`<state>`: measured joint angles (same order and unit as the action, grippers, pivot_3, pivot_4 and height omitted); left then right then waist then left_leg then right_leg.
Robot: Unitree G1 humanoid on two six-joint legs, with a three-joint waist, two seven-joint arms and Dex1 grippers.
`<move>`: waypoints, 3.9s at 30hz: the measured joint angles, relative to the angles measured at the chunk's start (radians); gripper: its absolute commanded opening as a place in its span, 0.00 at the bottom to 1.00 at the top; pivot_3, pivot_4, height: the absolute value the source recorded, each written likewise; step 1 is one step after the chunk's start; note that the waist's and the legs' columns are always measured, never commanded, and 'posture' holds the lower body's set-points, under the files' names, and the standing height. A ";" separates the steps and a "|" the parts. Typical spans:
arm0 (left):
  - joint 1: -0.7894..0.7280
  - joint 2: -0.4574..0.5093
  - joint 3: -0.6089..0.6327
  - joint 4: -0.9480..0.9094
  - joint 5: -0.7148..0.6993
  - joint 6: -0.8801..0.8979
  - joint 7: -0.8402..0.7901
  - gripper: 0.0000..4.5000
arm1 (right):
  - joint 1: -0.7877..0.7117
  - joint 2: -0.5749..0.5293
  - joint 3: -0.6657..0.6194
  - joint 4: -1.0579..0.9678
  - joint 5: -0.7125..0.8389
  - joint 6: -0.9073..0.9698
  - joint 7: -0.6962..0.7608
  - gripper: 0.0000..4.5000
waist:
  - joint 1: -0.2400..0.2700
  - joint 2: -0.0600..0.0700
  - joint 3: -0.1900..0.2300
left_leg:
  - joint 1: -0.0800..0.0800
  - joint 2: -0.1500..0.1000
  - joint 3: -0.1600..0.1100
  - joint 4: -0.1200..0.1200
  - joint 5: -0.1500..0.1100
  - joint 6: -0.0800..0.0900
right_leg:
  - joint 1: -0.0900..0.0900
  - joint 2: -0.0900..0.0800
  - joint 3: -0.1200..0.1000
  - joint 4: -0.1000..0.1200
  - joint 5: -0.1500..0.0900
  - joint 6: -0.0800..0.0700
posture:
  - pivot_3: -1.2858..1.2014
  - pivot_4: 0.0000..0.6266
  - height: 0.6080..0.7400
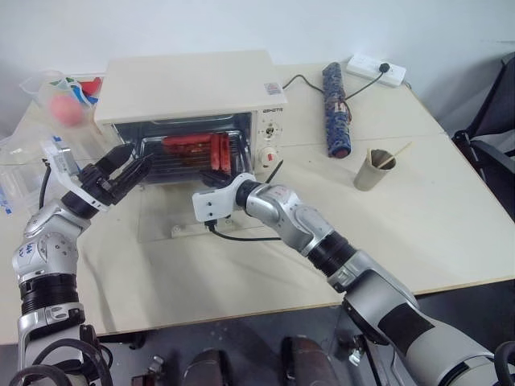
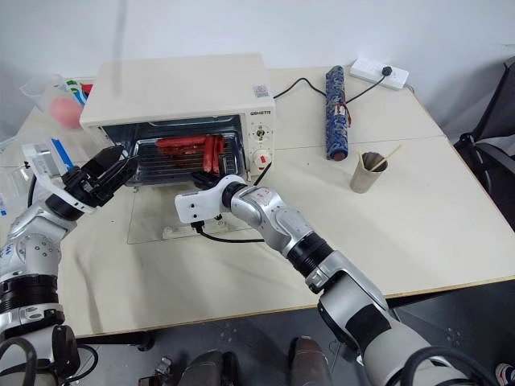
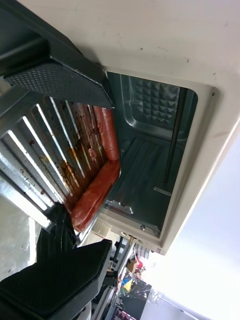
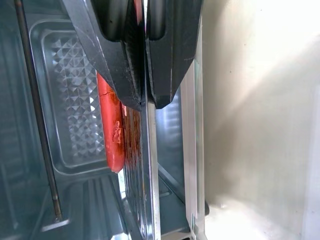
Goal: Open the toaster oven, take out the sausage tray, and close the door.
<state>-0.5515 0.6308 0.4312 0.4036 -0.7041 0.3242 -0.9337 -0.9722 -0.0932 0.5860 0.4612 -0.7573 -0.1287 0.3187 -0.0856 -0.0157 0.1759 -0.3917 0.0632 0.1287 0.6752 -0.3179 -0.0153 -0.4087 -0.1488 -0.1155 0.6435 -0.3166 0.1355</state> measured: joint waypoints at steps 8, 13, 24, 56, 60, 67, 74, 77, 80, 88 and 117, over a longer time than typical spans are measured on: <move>-0.073 -0.002 -0.016 0.084 0.029 -0.014 -0.019 1.00 | 0.125 -0.066 0.000 -0.203 -0.002 -0.004 0.050 0.02 | 0.006 0.000 0.000 | -0.001 0.000 -0.001 0.001 0.000 0.000 | 0.000 0.000 -0.001 0.000 0.000 0.000 | 0.52 0.24 1.00; -0.087 -0.002 -0.017 0.105 0.037 -0.021 -0.025 1.00 | 0.176 -0.103 -0.001 -0.286 0.000 -0.025 0.059 0.02 | 0.005 0.000 0.000 | -0.002 0.000 -0.001 0.001 0.000 0.000 | 0.000 0.000 -0.001 0.000 0.000 0.000 | 0.52 0.24 1.00; 0.026 0.039 0.063 -0.052 -0.059 0.216 0.083 1.00 | 0.279 -0.217 -0.005 -0.425 0.010 -0.109 0.097 0.02 | 0.002 -0.001 0.000 | -0.001 0.000 -0.002 0.000 0.000 0.000 | 0.000 0.000 0.000 0.000 0.000 0.000 | 0.52 0.24 1.00; 0.235 -0.005 0.140 -0.287 -0.962 0.970 0.860 0.91 | 0.295 -0.354 -0.096 -0.478 0.145 -0.287 0.179 0.00 | 0.032 -0.001 0.000 | 0.001 0.000 -0.008 0.002 0.000 0.000 | 0.001 0.000 0.006 -0.001 0.000 0.000 | 0.52 0.24 1.00; 0.220 0.006 0.099 -0.251 -0.986 0.965 0.868 0.67 | 0.314 -0.365 -0.111 -0.500 0.186 -0.297 0.203 0.00 | 0.033 -0.001 0.000 | 0.001 -0.001 -0.007 0.003 0.000 0.000 | 0.001 0.000 0.007 -0.002 0.000 0.000 | 0.52 0.24 1.00; 0.212 0.024 0.056 -0.230 -1.037 0.963 0.888 0.17 | 0.320 -0.378 -0.117 -0.502 0.218 -0.353 0.237 0.00 | 0.033 -0.001 0.000 | 0.001 -0.001 -0.007 0.003 0.000 0.000 | 0.001 0.000 0.007 -0.002 0.000 0.000 | 0.52 0.24 1.00; 0.239 0.045 0.019 -0.230 -1.137 0.951 0.924 0.01 | 0.330 -0.386 -0.118 -0.497 0.254 -0.371 0.280 0.00 | 0.034 -0.001 0.000 | 0.001 -0.001 -0.007 0.002 0.000 0.000 | 0.001 0.000 0.007 -0.003 0.000 0.000 | 0.52 0.24 1.00; 0.259 0.045 -0.002 -0.230 -1.163 0.931 0.940 0.01 | 0.330 -0.387 -0.118 -0.493 0.264 -0.371 0.308 0.00 | 0.034 -0.001 0.000 | 0.001 0.000 -0.007 0.002 0.000 0.000 | 0.001 0.000 0.007 -0.003 0.000 0.000 | 0.52 0.24 1.00; 0.281 0.045 -0.019 -0.231 -1.190 0.912 0.951 0.00 | 0.330 -0.387 -0.118 -0.493 0.275 -0.366 0.334 0.06 | 0.034 -0.001 0.000 | 0.001 -0.001 -0.007 0.002 0.000 0.000 | 0.001 0.000 0.007 -0.003 0.000 0.000 | 0.52 0.24 1.00; 0.329 0.042 -0.062 -0.245 -1.229 0.869 0.968 0.00 | 0.324 -0.386 -0.119 -0.494 0.306 -0.342 0.370 0.64 | 0.035 -0.001 0.000 | 0.001 -0.001 -0.007 0.003 0.000 0.000 | 0.001 0.000 0.007 -0.004 0.000 0.000 | 0.52 0.24 1.00; 0.474 -0.115 0.051 -0.399 -1.253 0.789 1.028 0.00 | 0.369 -0.658 -0.395 -0.687 1.040 0.284 0.819 0.87 | 0.059 -0.001 0.001 | 0.002 -0.001 -0.005 0.005 -0.003 0.005 | 0.011 0.000 0.007 -0.017 0.000 -0.001 | 0.52 0.24 1.00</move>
<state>-0.0772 0.5159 0.4821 0.0043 -1.9573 1.1136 0.0939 -0.6029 -0.7508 0.1915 -0.2256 0.2827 0.1549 1.1378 -0.0264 -0.0166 0.1765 -0.3895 0.0623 0.1234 0.6803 -0.3209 -0.0100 -0.3979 -0.1484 -0.1089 0.6262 -0.3168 0.1350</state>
